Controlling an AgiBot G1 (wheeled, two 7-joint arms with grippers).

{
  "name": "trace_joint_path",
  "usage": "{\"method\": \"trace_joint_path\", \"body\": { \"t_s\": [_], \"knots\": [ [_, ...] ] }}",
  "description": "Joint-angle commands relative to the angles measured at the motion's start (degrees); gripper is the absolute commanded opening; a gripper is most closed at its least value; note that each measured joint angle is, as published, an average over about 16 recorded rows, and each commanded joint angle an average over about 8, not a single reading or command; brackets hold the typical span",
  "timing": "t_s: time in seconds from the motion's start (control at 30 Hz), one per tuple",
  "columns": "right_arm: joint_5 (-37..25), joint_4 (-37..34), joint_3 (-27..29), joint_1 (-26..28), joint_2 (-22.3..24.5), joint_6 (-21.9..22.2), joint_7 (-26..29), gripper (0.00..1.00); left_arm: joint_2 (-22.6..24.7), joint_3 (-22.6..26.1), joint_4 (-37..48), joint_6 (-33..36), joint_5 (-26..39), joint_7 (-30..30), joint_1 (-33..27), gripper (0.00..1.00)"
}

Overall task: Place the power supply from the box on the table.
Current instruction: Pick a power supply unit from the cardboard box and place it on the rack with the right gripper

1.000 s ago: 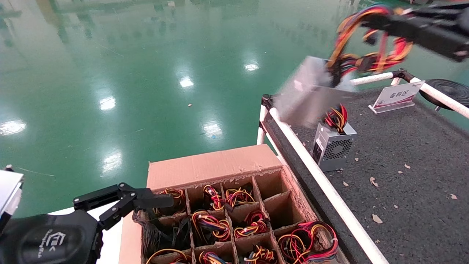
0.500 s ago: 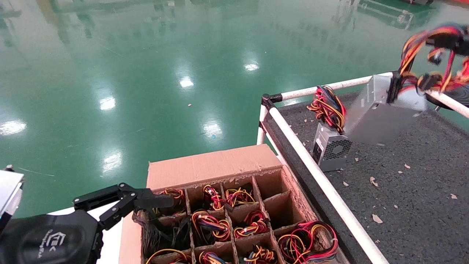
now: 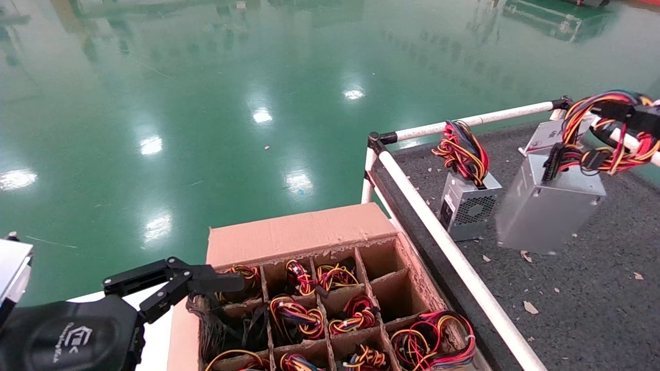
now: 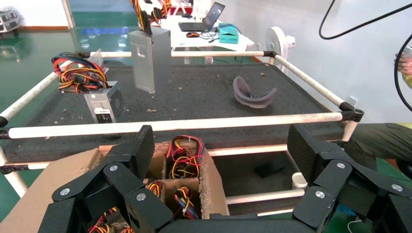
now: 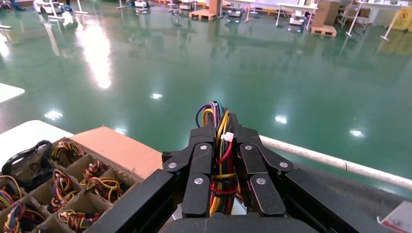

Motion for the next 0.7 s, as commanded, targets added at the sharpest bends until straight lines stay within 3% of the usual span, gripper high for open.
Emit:
{"method": "trace_joint_path", "body": {
  "t_s": [0.03,0.7],
  "knots": [
    [0.2,-1.0,-0.4,-0.3,-0.3,0.1,-0.7,0.0,0.0,0.0,0.0,0.0,0.0,0.0,0.0,1.0],
    [0.8,-11.2,-1.7,-2.2,-3.2,1.1,-3.6,0.0,0.0,0.0,0.0,0.0,0.0,0.0,0.0,1.0]
  ]
}}
